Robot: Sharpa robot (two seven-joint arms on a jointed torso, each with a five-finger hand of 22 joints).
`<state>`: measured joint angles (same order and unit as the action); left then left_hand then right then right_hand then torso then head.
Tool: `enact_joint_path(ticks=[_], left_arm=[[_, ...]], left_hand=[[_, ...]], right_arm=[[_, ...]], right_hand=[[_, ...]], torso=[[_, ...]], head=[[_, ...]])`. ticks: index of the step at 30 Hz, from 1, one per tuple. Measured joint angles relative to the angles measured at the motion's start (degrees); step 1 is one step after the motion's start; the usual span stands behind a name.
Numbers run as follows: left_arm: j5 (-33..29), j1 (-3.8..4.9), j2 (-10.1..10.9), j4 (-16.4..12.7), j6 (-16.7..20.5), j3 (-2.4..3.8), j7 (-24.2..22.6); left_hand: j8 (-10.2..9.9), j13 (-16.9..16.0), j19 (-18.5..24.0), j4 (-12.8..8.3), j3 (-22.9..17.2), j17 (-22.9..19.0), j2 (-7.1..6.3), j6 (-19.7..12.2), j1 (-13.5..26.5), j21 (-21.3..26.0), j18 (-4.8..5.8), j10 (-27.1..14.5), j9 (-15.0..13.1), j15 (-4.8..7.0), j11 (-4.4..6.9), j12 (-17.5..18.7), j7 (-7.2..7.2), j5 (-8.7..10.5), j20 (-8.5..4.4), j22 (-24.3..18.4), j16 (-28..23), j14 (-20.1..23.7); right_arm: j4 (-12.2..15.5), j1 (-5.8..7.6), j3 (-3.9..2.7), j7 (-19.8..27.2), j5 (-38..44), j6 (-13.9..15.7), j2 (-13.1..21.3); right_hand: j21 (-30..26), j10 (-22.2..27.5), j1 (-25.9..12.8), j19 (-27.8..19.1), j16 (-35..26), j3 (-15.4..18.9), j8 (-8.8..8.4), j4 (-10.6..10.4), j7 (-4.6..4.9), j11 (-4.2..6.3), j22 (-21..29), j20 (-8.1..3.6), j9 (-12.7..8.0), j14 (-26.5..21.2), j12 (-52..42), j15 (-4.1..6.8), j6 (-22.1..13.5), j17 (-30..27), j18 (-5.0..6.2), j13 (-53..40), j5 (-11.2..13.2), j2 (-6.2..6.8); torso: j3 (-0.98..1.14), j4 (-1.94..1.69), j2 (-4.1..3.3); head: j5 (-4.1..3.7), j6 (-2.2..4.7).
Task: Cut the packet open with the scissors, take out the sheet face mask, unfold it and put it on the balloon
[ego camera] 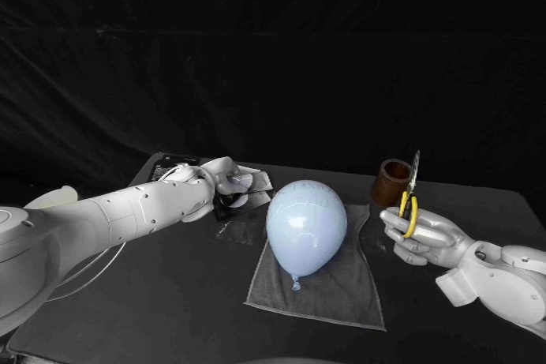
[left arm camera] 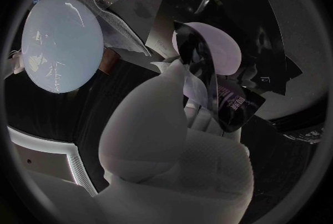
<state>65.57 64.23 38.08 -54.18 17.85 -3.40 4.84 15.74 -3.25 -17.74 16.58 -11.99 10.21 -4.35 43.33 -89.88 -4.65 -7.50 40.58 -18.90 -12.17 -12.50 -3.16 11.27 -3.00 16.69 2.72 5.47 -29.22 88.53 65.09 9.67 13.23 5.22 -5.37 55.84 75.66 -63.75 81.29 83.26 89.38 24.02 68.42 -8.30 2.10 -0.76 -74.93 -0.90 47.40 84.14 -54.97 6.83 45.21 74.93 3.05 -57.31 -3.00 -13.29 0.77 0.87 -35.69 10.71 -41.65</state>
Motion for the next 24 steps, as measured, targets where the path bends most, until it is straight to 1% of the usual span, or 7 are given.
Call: enact_joint_path(ticks=[5,10,14,16,18,21,24], left_arm=[[-0.4,-0.02,0.2,-0.5,0.5,0.04,-0.6],[-0.8,-0.02,0.6,-1.2,1.3,0.35,-1.5],[-1.1,0.12,0.9,-1.6,2.1,0.62,-2.4],[-1.2,0.31,1.1,-1.7,2.7,0.74,-3.0],[-1.3,0.47,1.1,-1.7,3.2,0.82,-3.5],[-1.3,0.58,1.1,-1.7,3.9,0.85,-4.1],[-1.3,0.60,1.1,-1.6,4.6,0.86,-4.6]], left_hand=[[0.0,0.0,0.0,-0.1,-0.1,0.0,0.00,0.2,0.0,0.0,0.00,0.0,0.1,0.00,0.00,0.0,0.02,0.00,0.00,0.0,0.0,0.0],[0.0,0.0,0.0,-0.1,-0.5,0.0,0.00,0.2,0.0,0.0,0.01,0.0,0.3,-0.18,0.00,0.0,0.01,0.00,0.00,0.0,0.0,-0.2],[0.0,-0.1,-0.5,-0.4,-2.3,0.2,0.28,1.7,-1.2,-0.4,0.01,2.2,0.7,-0.12,-0.11,-0.1,0.12,0.00,0.03,0.0,0.0,-1.8],[0.4,-0.4,-1.2,-0.8,-4.0,0.8,0.56,3.4,-2.6,-0.5,0.00,5.8,0.8,0.10,0.25,-0.8,0.45,0.03,-0.05,0.0,0.4,-4.3],[1.2,-0.7,-3.0,-1.3,-5.8,1.9,0.84,5.5,-3.9,-1.4,-0.21,9.5,0.8,0.57,0.64,-1.5,0.60,0.04,-0.01,0.2,1.7,-8.7],[2.0,-0.7,-7.5,-1.8,-8.3,3.0,0.69,8.0,-4.7,-3.0,-1.62,12.6,0.8,1.30,1.17,-1.5,0.08,0.04,0.00,0.9,3.1,-14.1],[2.9,-0.5,-12.3,-2.3,-11.2,3.2,0.37,10.0,-5.0,-4.8,-1.81,15.5,0.7,2.03,1.89,-1.7,-0.57,0.16,-0.03,1.5,3.9,-16.8]], right_arm=[[0.0,0.00,-0.02,0.0,0.0,0.0,0.0],[0.0,0.00,-0.02,0.0,0.0,0.0,0.0],[0.0,0.00,-0.02,0.0,0.1,0.0,0.0],[0.0,0.00,-0.02,0.0,0.1,0.0,0.0],[-0.1,0.00,-0.02,0.0,0.1,0.1,0.0],[-0.1,0.00,-0.01,0.0,0.1,0.1,-0.1],[0.0,0.00,0.00,0.0,0.2,0.1,0.0]], right_hand=[[0.0,0.0,0.0,0.0,0.0,0.0,0.00,0.0,0.00,0.00,0.0,0.00,0.0,0.0,0.0,0.00,0.0,0.0,0.00,0.0,0.0,0.00],[0.0,0.0,0.1,0.0,0.0,0.0,0.00,0.0,0.00,0.00,0.0,0.00,0.0,0.0,0.0,0.00,0.0,0.0,0.00,-0.4,0.0,-0.06],[0.0,0.0,0.1,0.0,-0.1,0.0,0.00,0.0,0.00,0.00,0.0,0.00,0.0,0.0,0.0,0.00,0.0,0.0,-0.01,-0.4,0.0,-0.06],[0.0,0.0,0.1,0.0,-0.1,0.0,0.00,0.0,0.00,0.00,0.0,0.01,0.0,0.0,0.0,0.00,0.0,0.0,-0.01,-0.4,0.0,-0.06],[0.0,0.0,0.1,0.0,-0.1,0.0,0.00,0.0,0.00,0.00,0.0,0.01,0.0,0.0,0.0,0.00,0.0,0.0,-0.01,-0.4,0.0,-0.06],[0.0,0.0,0.1,0.0,-0.1,0.0,0.00,0.0,0.00,0.00,0.0,0.01,0.0,0.0,0.0,0.00,0.0,0.0,-0.02,-0.4,0.0,-0.06],[0.0,0.0,0.1,-0.1,-0.2,0.0,0.00,0.0,0.00,0.00,0.0,0.10,0.0,0.0,0.0,0.00,0.0,0.0,-0.02,-0.4,0.0,-0.06]], torso=[[0.00,-0.01,-0.01],[-0.02,-0.01,-0.01],[-0.02,-0.02,0.01],[-0.02,-0.03,0.02],[-0.02,-0.03,0.02],[-0.01,-0.03,0.03],[-0.01,0.01,0.02]], head=[[-0.04,0.02],[-0.12,0.16],[-0.19,0.28],[-0.20,0.36],[-0.18,0.45],[-0.14,0.52],[-0.13,0.54]])
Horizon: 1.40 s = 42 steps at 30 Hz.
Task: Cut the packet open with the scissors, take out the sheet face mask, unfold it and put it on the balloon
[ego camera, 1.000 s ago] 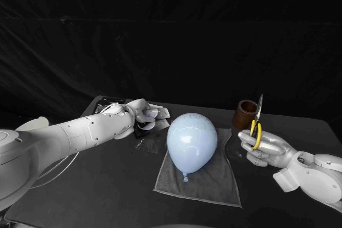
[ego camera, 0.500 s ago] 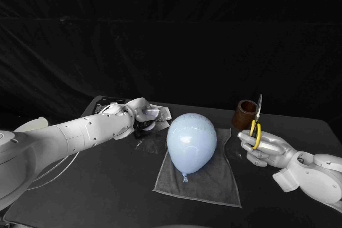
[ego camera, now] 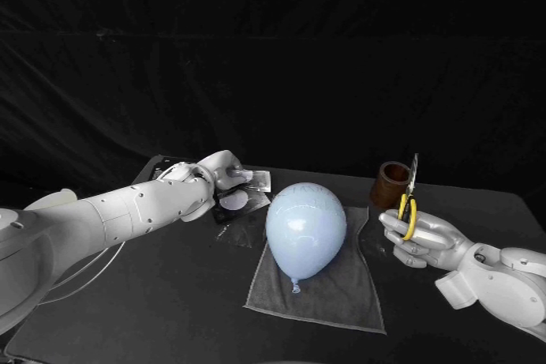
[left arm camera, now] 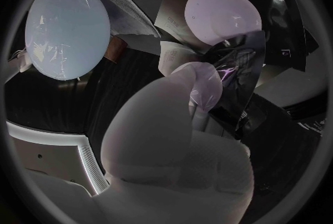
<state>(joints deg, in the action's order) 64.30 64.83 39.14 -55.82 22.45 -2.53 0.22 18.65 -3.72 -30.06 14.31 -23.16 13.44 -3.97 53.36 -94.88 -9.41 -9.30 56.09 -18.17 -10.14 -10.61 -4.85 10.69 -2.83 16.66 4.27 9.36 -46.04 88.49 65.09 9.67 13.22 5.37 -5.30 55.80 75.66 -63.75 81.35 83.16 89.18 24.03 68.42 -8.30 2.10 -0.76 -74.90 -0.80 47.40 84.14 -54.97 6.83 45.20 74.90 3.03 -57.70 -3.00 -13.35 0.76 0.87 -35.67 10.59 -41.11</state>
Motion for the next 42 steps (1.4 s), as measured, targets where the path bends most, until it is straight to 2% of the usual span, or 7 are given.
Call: enact_joint_path(ticks=[8,16,24,32,33,35,42], left_arm=[[0.0,0.04,0.1,-0.3,2.1,0.04,-1.7],[-1.3,0.49,0.8,-2.6,3.8,0.67,-4.1],[-3.9,2.76,2.2,-6.5,4.1,1.06,-5.5],[-6.1,5.66,2.5,-10.3,3.9,1.15,-5.7],[-6.4,6.02,2.4,-10.7,3.9,1.16,-5.7],[-6.8,6.83,2.2,-11.5,3.8,1.17,-5.7],[-7.9,8.95,1.1,-13.6,3.1,1.20,-5.6]], left_hand=[[1.6,0.1,-4.7,-1.2,-8.6,-0.3,-3.09,2.4,2.4,-1.5,-0.01,5.4,-1.4,1.02,1.21,0.9,-1.28,0.23,-0.15,0.4,0.6,-3.4],[1.9,0.1,-4.7,-1.8,-10.4,-0.5,-3.90,2.5,3.2,-1.5,0.00,5.6,-1.7,1.02,1.20,1.1,-1.31,0.34,-0.16,0.2,0.2,-3.4],[1.9,0.1,-4.7,-2.4,-11.0,-0.6,-4.19,2.5,3.7,-1.5,0.02,5.6,-2.0,1.02,1.19,1.1,-1.31,0.45,-0.17,0.1,-0.1,-3.4],[1.9,0.1,-4.7,-2.4,-11.1,-0.7,-4.05,2.4,3.8,-1.5,0.04,5.6,-2.0,1.02,1.19,1.1,-1.29,0.27,-0.17,0.1,-0.3,-3.4],[1.9,0.1,-4.7,-2.5,-11.4,-0.7,-4.11,2.4,3.9,-1.5,0.04,5.6,-2.0,1.02,1.19,1.1,-1.28,0.27,-0.17,0.1,-0.4,-3.4],[1.9,0.1,-4.7,-2.5,-11.6,-0.7,-4.12,2.4,3.9,-1.5,0.05,5.6,-2.0,1.02,1.19,1.1,-1.27,0.27,-0.17,0.1,-0.4,-3.4],[2.1,0.1,-4.7,-2.5,-11.6,-0.7,-4.12,2.4,3.9,-1.4,0.06,5.6,-2.0,1.02,1.19,1.1,-1.26,0.28,-0.17,0.0,-0.4,-3.4]], right_arm=[[0.0,0.00,-0.01,0.0,0.1,0.1,0.0],[0.0,0.01,-0.02,0.0,0.3,0.4,0.0],[-0.2,0.76,0.03,-0.1,0.5,0.9,-0.3],[-1.2,4.06,0.00,-0.1,0.6,2.1,-1.4],[-1.3,4.60,0.00,-0.2,0.7,2.4,-1.7],[-1.8,5.76,-0.03,-0.2,0.7,3.0,-2.2],[-3.2,8.69,-0.03,-0.4,0.7,5.3,-3.9]], right_hand=[[0.0,0.0,0.0,0.0,0.2,0.0,0.00,0.0,0.00,0.00,0.0,0.00,0.0,0.0,0.0,0.00,0.0,0.0,-0.01,0.0,0.0,0.00],[0.0,0.0,0.0,0.0,0.2,0.2,0.00,0.2,0.00,0.00,0.0,0.01,0.0,0.0,0.0,0.00,0.0,0.0,-0.02,0.0,0.0,0.00],[0.0,0.0,0.1,0.0,0.2,0.2,0.00,0.2,0.00,0.00,0.0,0.01,0.0,0.0,0.0,0.00,0.0,0.0,-0.04,0.0,0.0,-0.10],[-0.2,0.0,0.4,0.0,0.1,1.0,0.00,1.0,-0.37,0.00,0.0,0.01,0.1,0.0,0.0,0.00,-0.4,0.0,-0.09,-0.9,0.0,-1.24],[-0.2,0.0,0.2,0.0,0.1,1.1,-1.04,1.1,-1.51,0.00,0.0,0.01,2.5,0.0,0.0,0.00,-1.5,0.0,-0.09,-1.8,0.0,-1.50],[-0.2,0.0,1.1,0.0,0.1,1.2,-4.81,1.2,-2.27,0.00,0.0,0.01,2.9,0.0,0.0,0.00,-2.3,0.0,-0.10,-4.8,0.0,-2.46],[-0.2,0.0,1.9,0.0,-0.1,1.0,-15.05,2.0,-0.99,0.00,0.0,0.44,-1.3,-0.2,0.0,-0.61,-1.8,0.0,-0.17,-6.2,0.0,-3.27]], torso=[[0.04,0.03,-0.01],[0.02,0.03,-0.02],[0.04,0.01,0.05],[0.07,0.03,0.15],[0.07,0.03,0.16],[0.07,0.07,0.18],[0.10,0.11,0.21]], head=[[-0.19,0.15],[-0.58,0.63],[-1.33,1.81],[-2.54,3.32],[-2.75,3.51],[-3.22,4.06],[-4.81,5.69]])
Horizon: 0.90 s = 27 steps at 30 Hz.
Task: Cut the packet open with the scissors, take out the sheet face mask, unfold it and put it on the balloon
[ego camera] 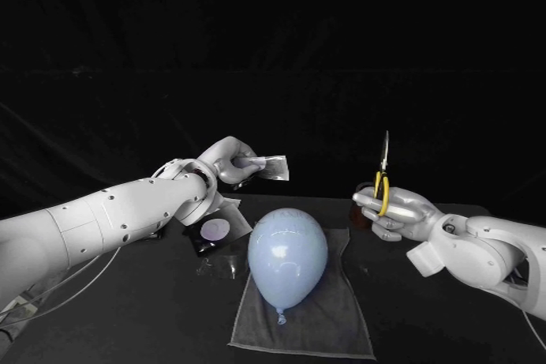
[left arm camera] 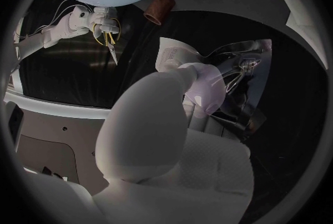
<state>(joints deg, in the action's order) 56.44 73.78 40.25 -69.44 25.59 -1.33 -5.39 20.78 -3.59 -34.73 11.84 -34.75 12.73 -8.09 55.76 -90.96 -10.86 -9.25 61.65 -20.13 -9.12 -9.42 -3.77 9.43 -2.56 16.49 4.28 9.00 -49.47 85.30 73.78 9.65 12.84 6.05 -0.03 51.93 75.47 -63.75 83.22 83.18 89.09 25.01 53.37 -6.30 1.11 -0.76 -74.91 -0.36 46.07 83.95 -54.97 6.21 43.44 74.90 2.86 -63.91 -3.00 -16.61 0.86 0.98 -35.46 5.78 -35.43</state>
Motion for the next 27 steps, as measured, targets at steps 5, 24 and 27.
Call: enact_joint_path(ticks=[5,24,27], left_arm=[[-0.8,1.31,-1.4,-1.1,-0.4,0.03,0.3],[-4.3,2.77,-4.2,-5.1,-3.2,0.07,2.2],[-4.9,2.79,-4.3,-5.6,-3.7,0.07,2.5]], left_hand=[[0.1,0.0,0.0,-0.4,-0.4,-0.1,-0.05,0.0,0.5,0.0,0.01,0.2,0.0,0.22,0.22,0.0,0.00,0.00,0.00,0.0,0.0,-0.2],[0.1,0.0,0.0,-0.8,-1.2,-0.2,-0.30,0.0,0.9,0.0,0.03,0.2,-0.2,0.01,0.21,0.0,0.02,0.06,0.00,-0.1,-0.2,-0.4],[0.0,0.0,0.0,-0.9,-1.2,-0.2,-0.38,0.0,1.0,0.0,0.03,0.2,-0.2,0.01,0.21,0.0,0.02,0.06,0.00,-0.1,-0.2,-0.4]], right_arm=[[-1.0,1.59,-0.01,-0.3,-0.2,2.1,-1.3],[-3.2,3.89,0.00,-1.8,-1.4,10.0,-5.2],[-3.7,4.09,-0.03,-1.9,-1.5,11.1,-5.6]], right_hand=[[1.2,0.0,1.0,0.6,0.3,-0.1,-11.38,0.1,2.45,-0.01,0.0,1.53,-4.7,0.0,0.0,-1.70,0.3,0.0,-0.25,0.0,0.0,-0.06],[5.8,-1.3,1.8,0.8,0.7,-0.8,-35.12,1.8,7.71,-1.36,0.0,5.74,-15.9,0.0,0.0,-6.12,-0.2,0.0,-0.28,0.0,0.0,0.03],[6.1,-1.4,1.8,0.8,0.7,-0.8,-35.25,1.9,7.79,-1.48,0.0,5.74,-16.0,0.0,0.0,-6.12,-0.3,0.0,-0.28,0.0,0.0,0.03]], torso=[[0.01,0.02,0.07],[0.05,0.09,0.01],[0.04,0.07,0.00]], head=[[-0.63,0.82],[-4.37,2.85],[-4.86,2.92]])
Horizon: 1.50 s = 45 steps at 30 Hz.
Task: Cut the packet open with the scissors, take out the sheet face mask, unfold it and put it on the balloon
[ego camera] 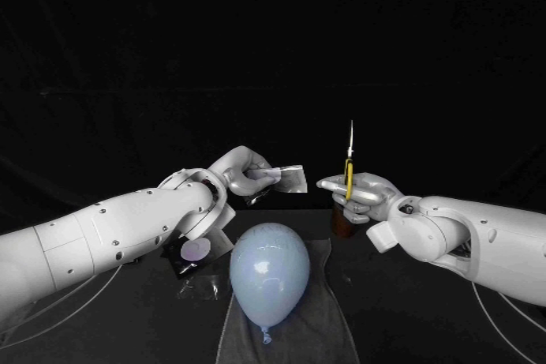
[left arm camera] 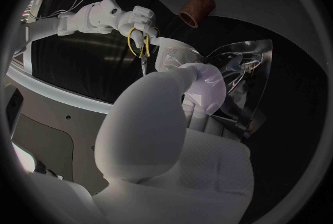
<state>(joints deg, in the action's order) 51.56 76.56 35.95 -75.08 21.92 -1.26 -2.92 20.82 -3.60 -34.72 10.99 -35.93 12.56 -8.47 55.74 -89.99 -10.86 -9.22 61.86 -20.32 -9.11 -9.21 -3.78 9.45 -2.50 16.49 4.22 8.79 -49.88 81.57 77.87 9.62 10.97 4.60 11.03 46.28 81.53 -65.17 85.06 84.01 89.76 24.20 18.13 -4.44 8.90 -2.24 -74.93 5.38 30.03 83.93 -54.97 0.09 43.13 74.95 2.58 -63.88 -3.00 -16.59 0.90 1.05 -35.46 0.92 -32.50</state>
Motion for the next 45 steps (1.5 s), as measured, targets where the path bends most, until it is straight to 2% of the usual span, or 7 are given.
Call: enact_joint_path(ticks=[3,14,16,23,30,36,45], left_arm=[[-0.5,0.02,0.0,-0.4,-0.3,0.01,0.2],[-2.2,0.03,0.1,-1.7,-1.2,0.03,0.6],[-2.4,0.03,0.0,-1.7,-1.3,0.03,0.6],[-3.2,0.15,-0.6,-0.4,-2.0,0.03,0.9],[-3.9,0.29,-1.2,0.8,-2.7,0.03,1.3],[-4.2,0.31,-1.3,0.9,-3.2,0.02,1.5],[-4.4,0.32,-1.4,0.5,-3.8,0.01,1.7]], left_hand=[[0.0,0.0,0.0,-0.2,-0.2,0.0,0.09,-0.1,0.2,0.0,0.01,0.0,0.0,0.00,0.00,0.0,0.08,0.10,0.00,-0.1,-0.2,0.0],[0.0,0.0,0.0,-0.3,-0.6,-0.1,0.15,-0.1,0.4,0.0,0.04,0.0,-0.1,0.00,-0.01,0.0,0.09,-0.06,0.00,-0.1,-0.2,0.0],[0.1,0.0,0.0,-0.3,-0.6,-0.1,0.15,-0.1,0.4,0.0,0.39,0.0,-0.1,0.00,-0.01,0.0,0.08,-0.06,0.00,-0.1,-0.2,0.0],[0.1,0.0,0.0,-0.3,-0.6,-0.1,0.15,-0.1,0.4,0.0,0.40,0.0,-0.1,0.00,-0.01,0.0,0.09,-0.06,0.00,0.0,-0.2,0.0],[0.1,0.0,0.0,-0.6,-0.8,-0.1,-0.15,-0.1,0.8,0.0,0.41,0.0,-0.2,0.00,-0.01,0.0,0.09,-0.06,0.00,-0.1,-0.2,0.0],[0.1,0.0,0.0,-0.6,-0.8,-0.1,-0.23,-0.1,0.8,0.0,0.42,0.0,-0.2,0.00,-0.01,0.0,0.09,-0.06,0.00,-0.1,-0.5,0.0],[0.1,0.0,0.2,-0.7,-1.0,-0.1,-0.30,-0.1,0.9,0.0,0.42,0.0,-0.2,0.00,-0.01,0.0,0.09,-0.06,0.20,-0.1,-0.5,0.0]], right_arm=[[-0.4,0.06,-0.01,0.0,0.1,0.8,-0.4],[-0.7,0.13,0.01,-0.1,1.5,2.5,-1.2],[-0.5,0.14,0.01,-0.1,1.7,2.5,-1.2],[2.0,0.14,0.01,-0.2,2.7,2.5,-0.9],[3.3,0.14,0.01,-0.2,3.5,2.4,-0.7],[3.3,0.14,0.01,-0.3,3.9,2.4,-1.0],[1.6,0.13,-0.01,-0.5,4.0,2.4,-2.7]], right_hand=[[0.2,0.0,0.2,0.0,0.0,0.0,-0.71,0.4,0.16,-0.02,0.0,0.39,-0.3,0.2,0.0,-0.20,-0.2,0.0,0.00,0.0,0.0,0.22],[0.7,0.0,0.2,0.0,-0.1,0.0,-1.33,0.7,0.25,-0.04,0.0,0.40,-0.6,0.0,0.0,-0.41,-0.2,0.0,-0.01,0.0,0.0,0.23],[0.7,0.0,0.2,0.0,-0.2,0.0,-1.36,0.7,0.26,-0.04,0.0,0.40,-0.6,0.0,0.0,-0.41,-0.3,0.0,-0.01,0.0,0.0,0.23],[1.0,0.0,0.2,0.0,0.0,0.0,-1.36,0.7,0.27,-0.04,0.0,0.80,-0.6,0.0,0.0,-0.42,-0.3,0.0,-0.02,0.0,0.0,0.23],[1.3,-0.1,0.2,0.0,0.0,-0.1,-1.36,0.8,0.28,-0.10,0.0,0.81,-0.7,0.0,0.0,-0.42,-0.3,0.0,-0.03,0.0,0.0,0.23],[1.3,-0.1,0.2,0.0,0.0,-0.2,-1.36,0.9,0.28,-0.15,0.0,0.81,-0.7,0.0,0.0,-0.44,-0.3,0.0,-0.03,0.0,0.0,0.24],[1.6,-0.2,0.2,0.0,0.0,-0.4,-1.63,1.1,0.46,-0.24,0.0,0.81,-0.7,0.1,0.0,-0.51,-0.1,0.0,-0.03,0.0,0.0,0.24]], torso=[[-0.03,0.00,-0.02],[-0.06,-0.08,-0.04],[-0.07,-0.08,-0.04],[-0.07,-0.08,0.03],[-0.01,-0.03,0.04],[0.01,-0.03,0.00],[-0.07,-0.08,0.00]], head=[[-0.41,0.03],[-1.14,-0.15],[-1.14,-0.24],[-0.77,-0.29],[-0.58,-0.24],[-0.36,-0.27],[-0.46,-0.18]])
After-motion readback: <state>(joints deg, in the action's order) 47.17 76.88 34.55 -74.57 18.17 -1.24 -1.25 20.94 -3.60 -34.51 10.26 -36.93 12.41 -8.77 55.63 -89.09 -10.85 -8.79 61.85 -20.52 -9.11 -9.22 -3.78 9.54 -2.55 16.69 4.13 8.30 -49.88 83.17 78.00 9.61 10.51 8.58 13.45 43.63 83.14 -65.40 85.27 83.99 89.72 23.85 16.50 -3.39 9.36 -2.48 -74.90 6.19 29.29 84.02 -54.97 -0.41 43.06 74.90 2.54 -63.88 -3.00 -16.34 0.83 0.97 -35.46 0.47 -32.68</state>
